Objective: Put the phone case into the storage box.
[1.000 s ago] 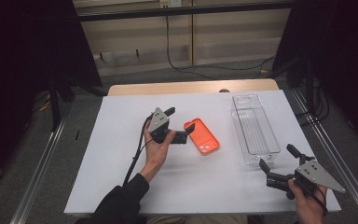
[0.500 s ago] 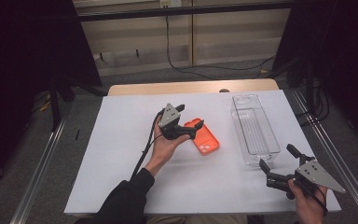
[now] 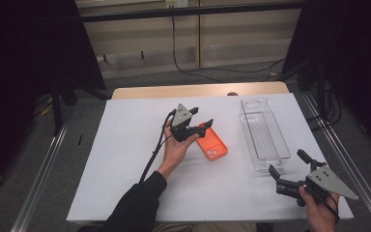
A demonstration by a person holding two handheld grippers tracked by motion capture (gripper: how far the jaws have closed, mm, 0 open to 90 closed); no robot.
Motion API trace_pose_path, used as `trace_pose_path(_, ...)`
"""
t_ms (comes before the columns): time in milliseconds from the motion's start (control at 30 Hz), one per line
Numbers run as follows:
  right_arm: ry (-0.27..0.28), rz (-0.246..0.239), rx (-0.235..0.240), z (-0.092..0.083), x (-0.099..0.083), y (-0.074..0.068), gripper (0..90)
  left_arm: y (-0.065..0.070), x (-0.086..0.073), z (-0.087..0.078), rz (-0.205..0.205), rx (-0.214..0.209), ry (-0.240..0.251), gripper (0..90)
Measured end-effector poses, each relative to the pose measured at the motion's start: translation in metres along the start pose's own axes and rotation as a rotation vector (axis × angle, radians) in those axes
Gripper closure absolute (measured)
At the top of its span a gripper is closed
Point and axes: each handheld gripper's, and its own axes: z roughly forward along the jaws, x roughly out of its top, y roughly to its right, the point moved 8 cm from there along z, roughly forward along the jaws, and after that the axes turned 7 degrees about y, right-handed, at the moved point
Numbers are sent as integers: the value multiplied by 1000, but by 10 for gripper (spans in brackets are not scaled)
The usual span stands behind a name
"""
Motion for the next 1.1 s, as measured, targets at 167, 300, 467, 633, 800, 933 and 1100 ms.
trace_pose_path(167, 0, 1, 0, 0, 0, 0, 0, -1, 0, 2, -40, -17, 5, 438)
trace_pose_path(300, -1, 1, 1, 0, 0, 0, 0, 0, 2, 6, -70, -22, 27, 521)
trace_pose_path(467, 0, 1, -1, 0, 0, 0, 0, 6, 4, 12, -67, -57, 33, 638)
trace_pose_path(633, 2, 3, 3, 0, 0, 0, 0, 11, 4, 16, -76, -96, 27, 793)
trace_pose_path(800, 3, 2, 3, 0, 0, 0, 0, 10, -2, 21, -89, -108, -3, 900)
trace_pose_path(933, 3, 6, -1, -1, 1, 1, 0, 9, -6, 25, -68, -100, -53, 900)
trace_pose_path(1100, 2, 5, 0, 0, 0, 0, 0, 11, -7, 28, -65, -122, -101, 900)
